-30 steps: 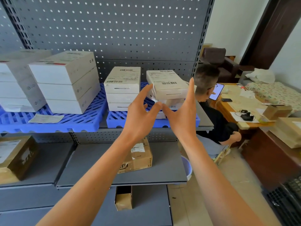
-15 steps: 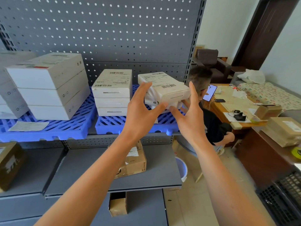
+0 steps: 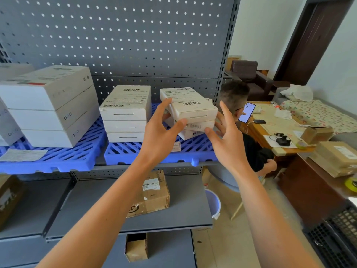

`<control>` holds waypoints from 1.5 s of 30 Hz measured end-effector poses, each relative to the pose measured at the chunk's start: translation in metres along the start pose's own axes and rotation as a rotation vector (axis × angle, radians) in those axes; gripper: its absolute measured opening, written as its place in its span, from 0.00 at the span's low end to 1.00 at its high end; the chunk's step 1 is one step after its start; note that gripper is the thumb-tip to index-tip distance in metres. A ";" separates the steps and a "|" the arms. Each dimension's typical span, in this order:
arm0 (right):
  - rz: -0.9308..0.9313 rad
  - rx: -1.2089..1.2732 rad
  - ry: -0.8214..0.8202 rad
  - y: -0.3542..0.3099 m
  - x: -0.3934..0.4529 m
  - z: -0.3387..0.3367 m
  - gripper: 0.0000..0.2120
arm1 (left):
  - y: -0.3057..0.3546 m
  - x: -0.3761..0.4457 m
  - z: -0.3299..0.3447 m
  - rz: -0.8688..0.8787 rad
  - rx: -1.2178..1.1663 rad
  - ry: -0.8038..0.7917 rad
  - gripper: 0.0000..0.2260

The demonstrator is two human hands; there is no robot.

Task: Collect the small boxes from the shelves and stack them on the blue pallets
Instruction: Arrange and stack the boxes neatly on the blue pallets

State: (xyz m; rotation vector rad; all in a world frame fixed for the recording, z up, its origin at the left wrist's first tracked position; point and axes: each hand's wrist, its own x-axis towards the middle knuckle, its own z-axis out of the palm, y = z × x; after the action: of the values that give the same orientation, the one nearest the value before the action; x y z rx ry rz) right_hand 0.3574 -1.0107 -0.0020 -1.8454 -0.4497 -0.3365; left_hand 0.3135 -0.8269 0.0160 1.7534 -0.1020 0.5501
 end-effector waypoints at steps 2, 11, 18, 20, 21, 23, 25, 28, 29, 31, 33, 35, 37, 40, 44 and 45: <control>0.008 -0.001 0.005 0.002 0.003 -0.004 0.33 | -0.002 0.003 0.000 0.007 -0.010 -0.003 0.28; -0.001 -0.079 -0.052 0.010 0.013 -0.012 0.21 | -0.013 0.013 0.005 0.008 0.011 -0.044 0.26; 0.020 -0.076 -0.050 0.009 0.012 -0.017 0.21 | -0.012 0.012 0.007 0.002 0.016 -0.067 0.26; 0.022 -0.058 -0.038 0.007 0.006 -0.015 0.21 | -0.011 0.012 0.006 -0.010 -0.006 -0.059 0.26; 0.018 -0.052 -0.033 0.005 0.003 -0.014 0.21 | -0.011 0.012 0.006 -0.011 -0.010 -0.057 0.26; 0.007 -0.042 -0.030 0.003 0.000 -0.012 0.21 | -0.011 0.013 0.003 -0.010 -0.011 -0.052 0.26; -0.005 -0.037 -0.031 0.000 -0.001 -0.012 0.21 | -0.012 0.014 0.002 0.000 0.002 -0.048 0.26; -0.012 -0.028 -0.055 -0.001 0.004 -0.013 0.22 | -0.012 0.015 0.001 0.017 0.010 -0.050 0.25; -0.018 -0.037 -0.069 -0.001 0.006 -0.014 0.22 | -0.012 0.015 0.000 0.020 0.006 -0.050 0.25; -0.024 -0.051 -0.098 -0.001 0.012 -0.016 0.22 | -0.013 0.015 0.000 0.030 0.010 -0.042 0.24; -0.017 -0.039 -0.142 0.000 0.018 -0.016 0.22 | -0.014 0.017 -0.001 0.031 0.025 -0.029 0.25; 0.007 -0.020 -0.192 0.001 0.024 -0.015 0.22 | -0.015 0.018 -0.002 0.024 0.026 -0.018 0.25; 0.031 -0.006 -0.222 0.002 0.028 -0.015 0.22 | -0.016 0.019 -0.002 0.020 0.022 -0.012 0.25; 0.044 -0.004 -0.233 0.002 0.033 -0.014 0.22 | -0.018 0.021 -0.003 0.021 0.022 -0.007 0.24; 0.048 -0.014 -0.233 0.002 0.033 -0.012 0.22 | -0.020 0.022 -0.003 0.013 0.023 -0.004 0.24; 0.047 -0.013 -0.234 0.002 0.034 -0.011 0.21 | -0.020 0.023 -0.003 0.014 0.024 -0.005 0.24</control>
State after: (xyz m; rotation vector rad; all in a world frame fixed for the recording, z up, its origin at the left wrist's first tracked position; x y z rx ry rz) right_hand 0.3880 -1.0172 0.0146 -1.9137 -0.5636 -0.0916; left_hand 0.3399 -0.8140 0.0077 1.7782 -0.1111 0.5591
